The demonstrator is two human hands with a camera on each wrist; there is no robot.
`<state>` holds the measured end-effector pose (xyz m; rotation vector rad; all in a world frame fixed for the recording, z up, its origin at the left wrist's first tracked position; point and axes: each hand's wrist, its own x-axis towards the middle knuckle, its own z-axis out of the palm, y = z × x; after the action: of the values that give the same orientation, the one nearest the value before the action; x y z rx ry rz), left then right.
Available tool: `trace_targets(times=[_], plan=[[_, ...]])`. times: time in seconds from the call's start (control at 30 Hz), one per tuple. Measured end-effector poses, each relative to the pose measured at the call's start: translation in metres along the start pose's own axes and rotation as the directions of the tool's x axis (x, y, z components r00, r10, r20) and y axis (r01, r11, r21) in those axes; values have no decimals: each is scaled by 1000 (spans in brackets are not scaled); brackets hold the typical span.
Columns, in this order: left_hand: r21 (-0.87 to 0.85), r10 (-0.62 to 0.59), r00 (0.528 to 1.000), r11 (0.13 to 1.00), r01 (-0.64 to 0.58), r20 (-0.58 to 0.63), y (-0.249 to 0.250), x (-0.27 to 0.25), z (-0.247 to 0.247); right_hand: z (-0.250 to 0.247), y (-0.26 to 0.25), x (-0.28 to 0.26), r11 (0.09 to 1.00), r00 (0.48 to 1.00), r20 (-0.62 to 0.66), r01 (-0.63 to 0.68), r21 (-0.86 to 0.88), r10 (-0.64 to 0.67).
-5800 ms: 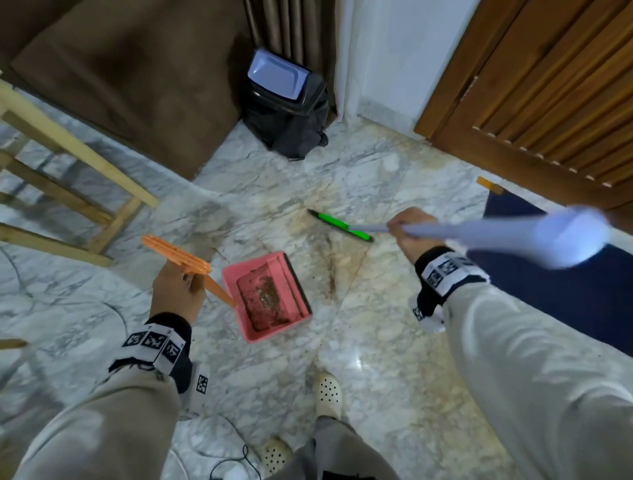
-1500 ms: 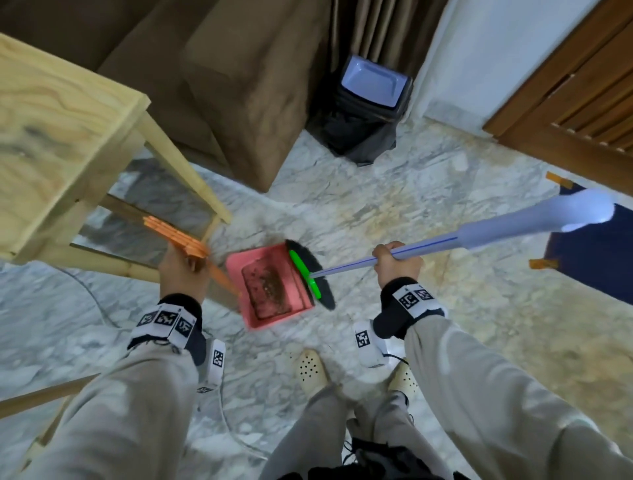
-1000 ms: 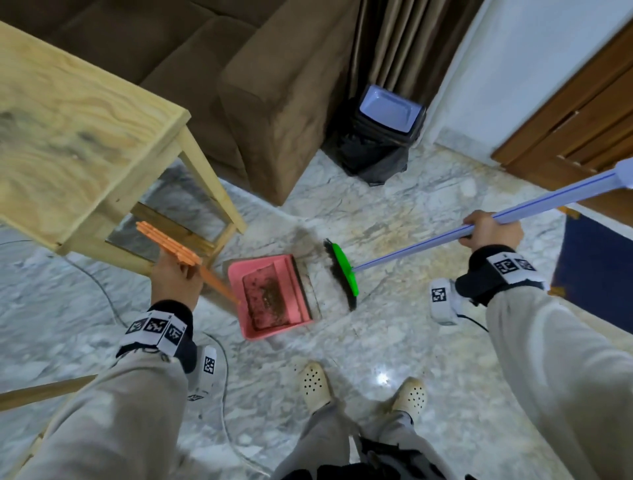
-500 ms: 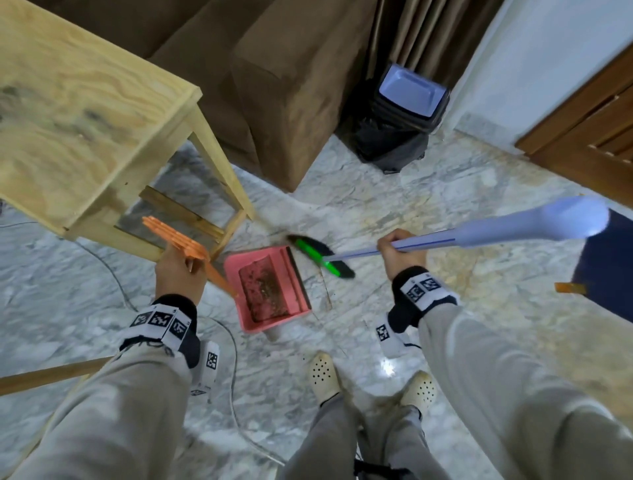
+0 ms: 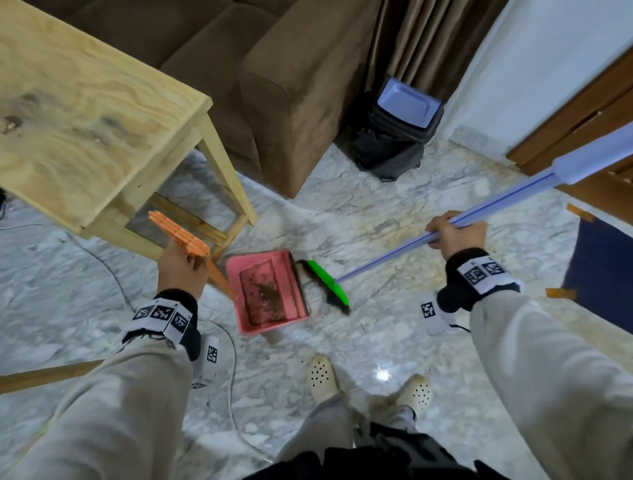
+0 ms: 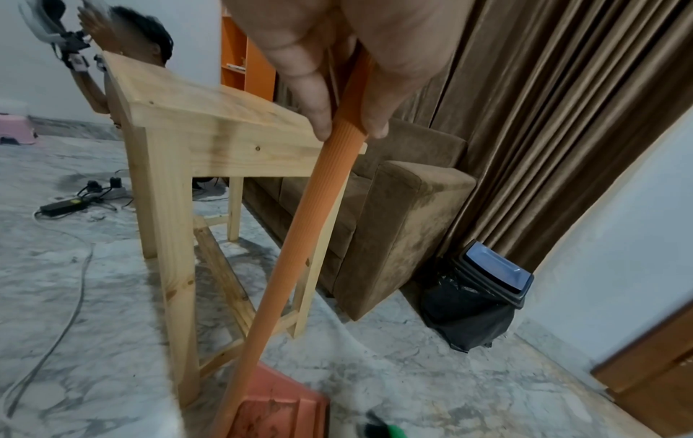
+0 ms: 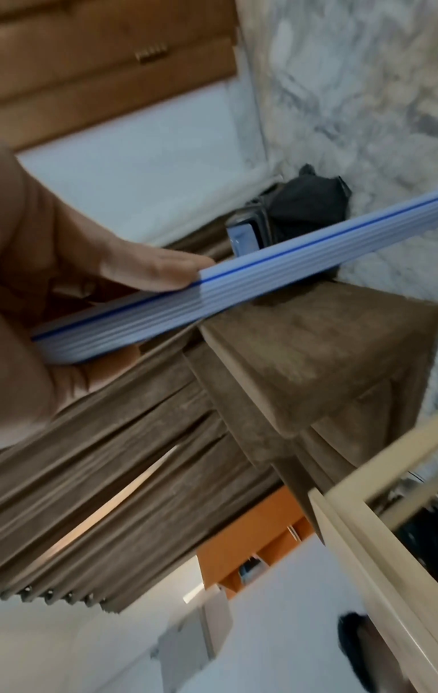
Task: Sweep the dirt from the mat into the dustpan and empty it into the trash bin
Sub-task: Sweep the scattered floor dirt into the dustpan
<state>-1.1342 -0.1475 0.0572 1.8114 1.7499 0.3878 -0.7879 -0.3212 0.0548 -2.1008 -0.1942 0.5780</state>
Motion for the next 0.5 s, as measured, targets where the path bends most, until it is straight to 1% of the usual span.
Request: trace_targets(times=[0.07, 0.13, 0.2, 0.27, 0.33, 0.4, 0.5], plan=[[-15, 32, 999, 999, -32, 8, 4, -3, -6, -19, -1, 7, 1000, 996, -90, 2, -10, -3], [-10, 62, 998, 998, -62, 14, 4, -3, -9, -34, -4, 10, 998, 992, -122, 8, -60, -15], [-7, 64, 998, 998, -64, 24, 1, -2, -8, -44, 0, 9, 994, 987, -159, 4, -110, -21], [-6, 56, 998, 998, -56, 28, -4, -4, -4, -43, 11, 5, 995, 980, -195, 3, -102, -23], [-5, 32, 999, 999, -32, 9, -9, -10, 3, -32, 24, -6, 994, 980, -198, -9, -112, -14], [-23, -5, 1000, 1000, 5, -18, -13, -13, 8, -13, 34, -17, 993, 987, -160, -38, -116, 19], [-14, -40, 999, 999, 39, -27, -20, -9, 11, 20, 42, -33, 991, 989, -100, -114, -68, 107]])
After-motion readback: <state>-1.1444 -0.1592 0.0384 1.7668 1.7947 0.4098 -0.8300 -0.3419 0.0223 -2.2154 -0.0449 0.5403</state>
